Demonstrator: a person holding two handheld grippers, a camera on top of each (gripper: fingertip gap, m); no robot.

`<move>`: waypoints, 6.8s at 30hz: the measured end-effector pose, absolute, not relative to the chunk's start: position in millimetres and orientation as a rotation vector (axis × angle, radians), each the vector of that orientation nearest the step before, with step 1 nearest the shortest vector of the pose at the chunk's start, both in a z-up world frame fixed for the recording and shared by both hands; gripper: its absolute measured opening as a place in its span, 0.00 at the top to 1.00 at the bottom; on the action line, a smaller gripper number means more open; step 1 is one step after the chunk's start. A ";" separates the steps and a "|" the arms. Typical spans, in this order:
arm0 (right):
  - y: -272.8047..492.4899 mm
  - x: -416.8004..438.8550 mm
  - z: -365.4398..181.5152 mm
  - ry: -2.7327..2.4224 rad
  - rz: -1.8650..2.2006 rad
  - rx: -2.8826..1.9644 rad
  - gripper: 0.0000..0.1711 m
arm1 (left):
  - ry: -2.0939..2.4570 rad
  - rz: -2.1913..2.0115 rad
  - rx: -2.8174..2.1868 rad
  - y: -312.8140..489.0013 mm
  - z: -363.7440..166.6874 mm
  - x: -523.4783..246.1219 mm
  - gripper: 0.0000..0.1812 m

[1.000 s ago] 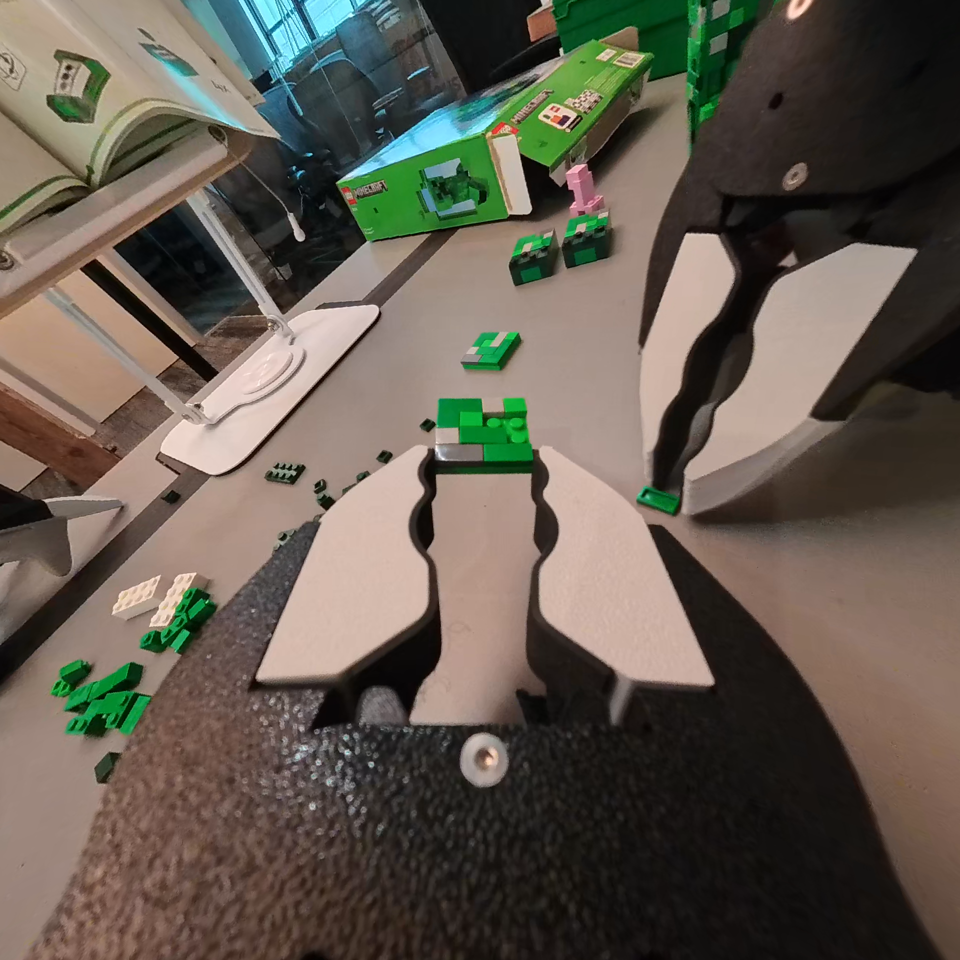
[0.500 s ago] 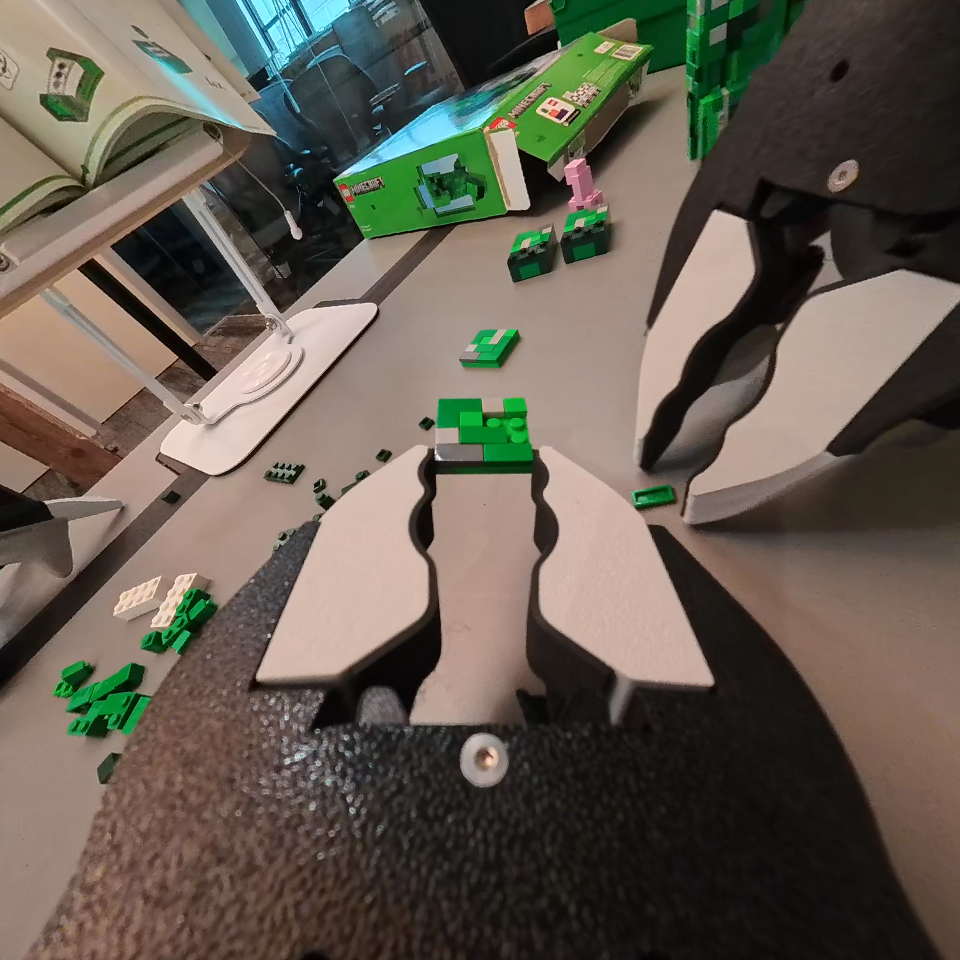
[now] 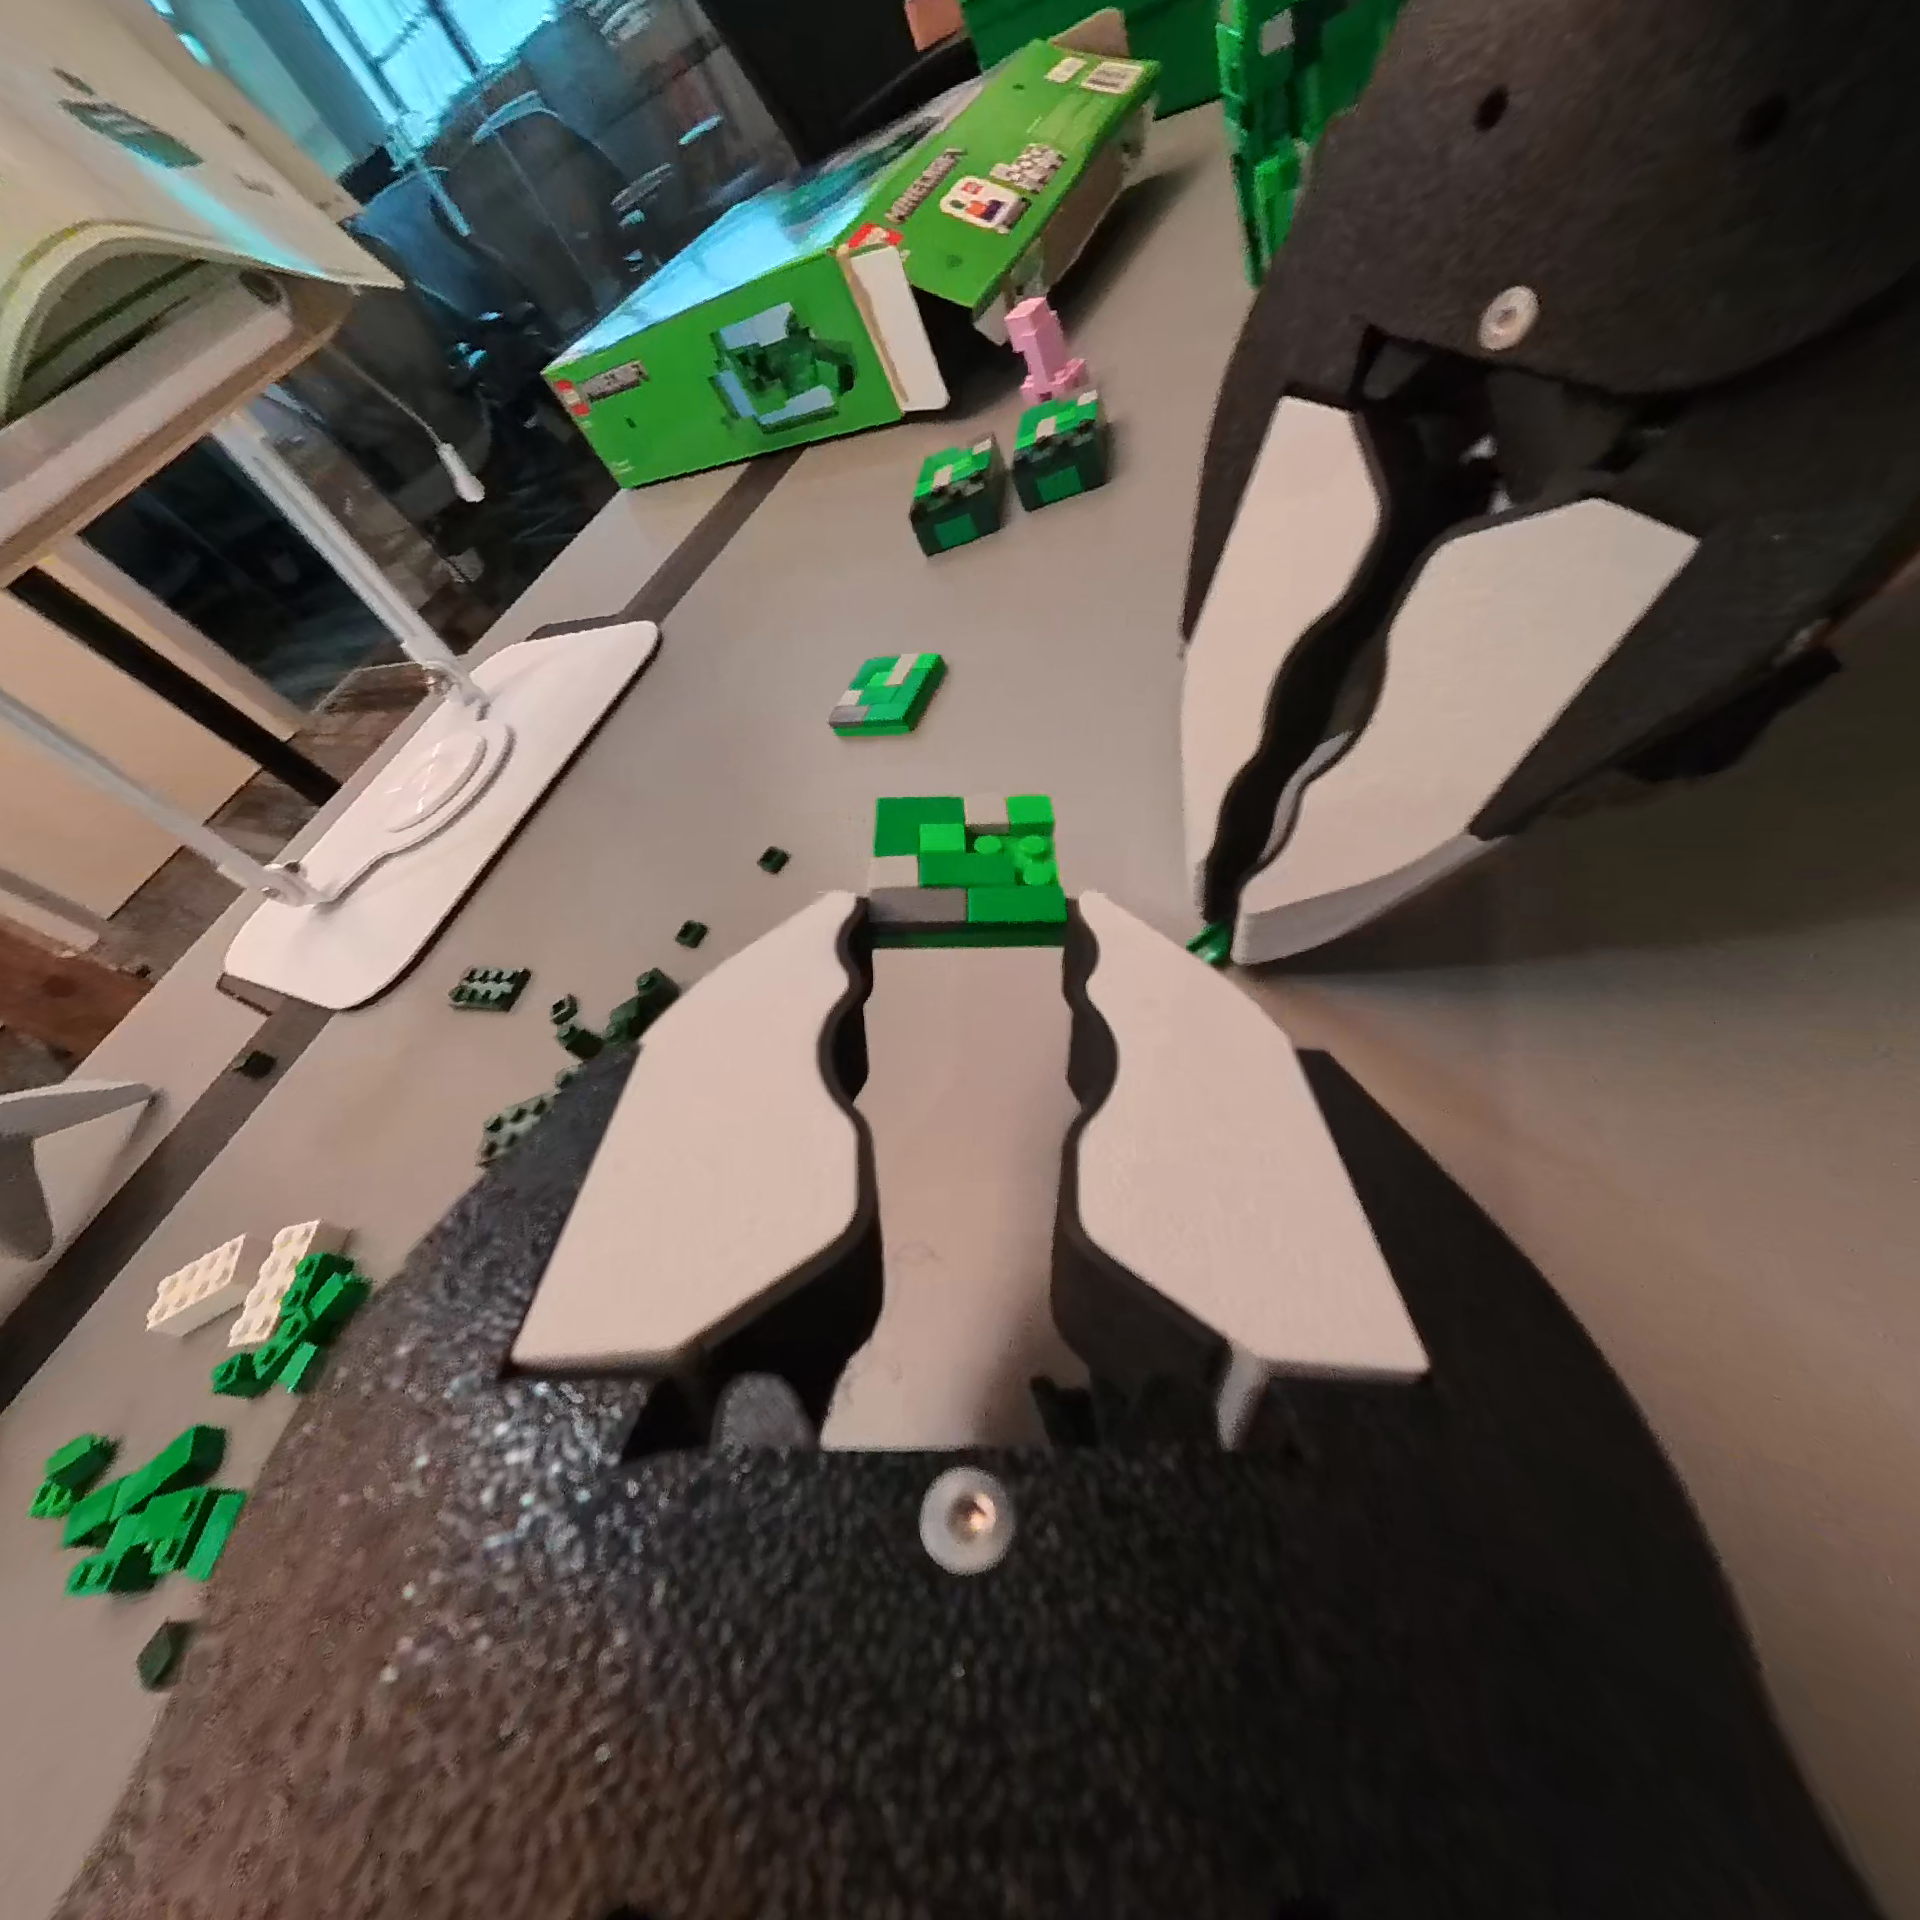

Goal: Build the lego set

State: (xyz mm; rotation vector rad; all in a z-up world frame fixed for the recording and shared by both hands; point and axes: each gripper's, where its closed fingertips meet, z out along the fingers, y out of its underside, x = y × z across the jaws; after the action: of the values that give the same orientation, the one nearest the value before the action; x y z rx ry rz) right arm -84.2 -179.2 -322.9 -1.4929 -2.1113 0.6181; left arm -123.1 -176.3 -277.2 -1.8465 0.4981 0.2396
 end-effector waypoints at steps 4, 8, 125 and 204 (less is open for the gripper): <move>-175.5 -83.9 -311.5 -2.084 0.651 -1.440 0.96 | 0.572 0.234 -1.877 -177.6 -285.1 -117.5 0.81; -171.6 -81.8 -302.8 -2.065 0.658 -1.411 0.96 | 0.624 0.232 -1.883 -177.9 -289.1 -111.1 0.81; -202.9 55.7 -309.1 -2.671 0.838 -1.011 0.84 | 0.758 0.271 -1.867 -175.1 -296.7 -80.7 0.81; -146.8 22.3 -322.1 -1.861 0.614 -1.971 0.83 | 0.791 0.289 -1.863 -176.7 -297.9 -75.4 0.81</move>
State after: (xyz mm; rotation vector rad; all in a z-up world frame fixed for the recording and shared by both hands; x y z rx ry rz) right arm 22.3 -146.8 -322.1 -1.9714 -1.8612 0.6142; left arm -75.4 -176.7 -297.9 -1.8633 0.7909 0.2886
